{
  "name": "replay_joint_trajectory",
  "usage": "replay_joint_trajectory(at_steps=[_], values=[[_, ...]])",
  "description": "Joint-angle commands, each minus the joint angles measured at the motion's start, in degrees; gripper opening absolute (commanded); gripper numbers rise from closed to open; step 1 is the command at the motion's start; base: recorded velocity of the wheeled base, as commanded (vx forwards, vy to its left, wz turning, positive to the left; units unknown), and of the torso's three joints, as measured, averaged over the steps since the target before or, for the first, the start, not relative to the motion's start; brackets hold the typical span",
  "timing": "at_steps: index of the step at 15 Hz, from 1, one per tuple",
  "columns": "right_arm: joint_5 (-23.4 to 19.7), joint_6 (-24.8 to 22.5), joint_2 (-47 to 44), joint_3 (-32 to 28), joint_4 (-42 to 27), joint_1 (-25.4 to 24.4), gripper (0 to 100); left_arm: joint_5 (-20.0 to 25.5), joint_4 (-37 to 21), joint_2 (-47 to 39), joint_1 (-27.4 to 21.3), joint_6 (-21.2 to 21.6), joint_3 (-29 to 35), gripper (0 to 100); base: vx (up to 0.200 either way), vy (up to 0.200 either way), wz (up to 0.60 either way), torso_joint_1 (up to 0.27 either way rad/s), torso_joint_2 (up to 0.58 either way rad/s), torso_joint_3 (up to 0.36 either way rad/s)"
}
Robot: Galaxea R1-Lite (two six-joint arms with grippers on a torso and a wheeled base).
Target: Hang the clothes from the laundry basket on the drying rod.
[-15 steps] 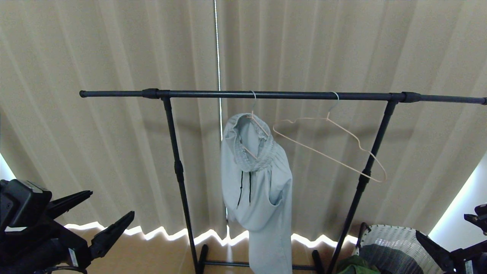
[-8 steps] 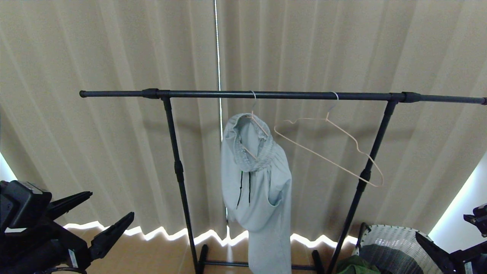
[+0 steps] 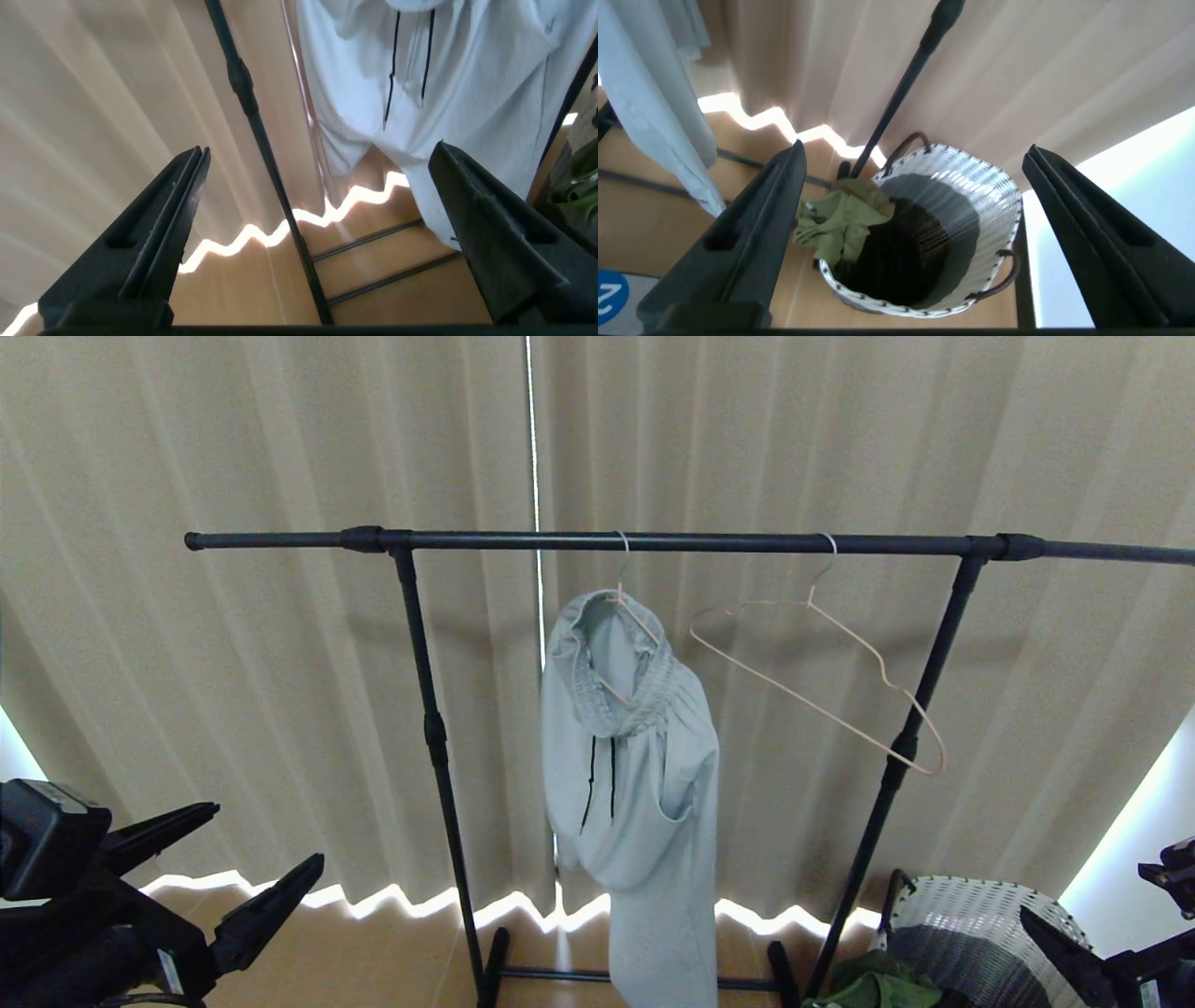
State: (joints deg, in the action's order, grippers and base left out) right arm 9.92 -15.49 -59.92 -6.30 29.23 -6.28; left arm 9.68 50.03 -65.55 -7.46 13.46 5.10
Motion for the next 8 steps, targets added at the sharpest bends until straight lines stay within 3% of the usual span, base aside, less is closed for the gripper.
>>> replay_joint_trajectory(at_steps=[1,8], values=[[0.0,-0.1,-0.1,0.0,0.0,0.0,100,0.0,0.1,0.1,0.0,0.0,0.0,100,0.0,0.0,0.0,-0.237,0.5,0.261],[0.0,-0.1,-0.2,-0.1,0.0,0.0,100,0.0,0.1,0.0,0.0,0.1,0.0,100,0.0,0.0,0.0,-0.23,0.5,0.262]])
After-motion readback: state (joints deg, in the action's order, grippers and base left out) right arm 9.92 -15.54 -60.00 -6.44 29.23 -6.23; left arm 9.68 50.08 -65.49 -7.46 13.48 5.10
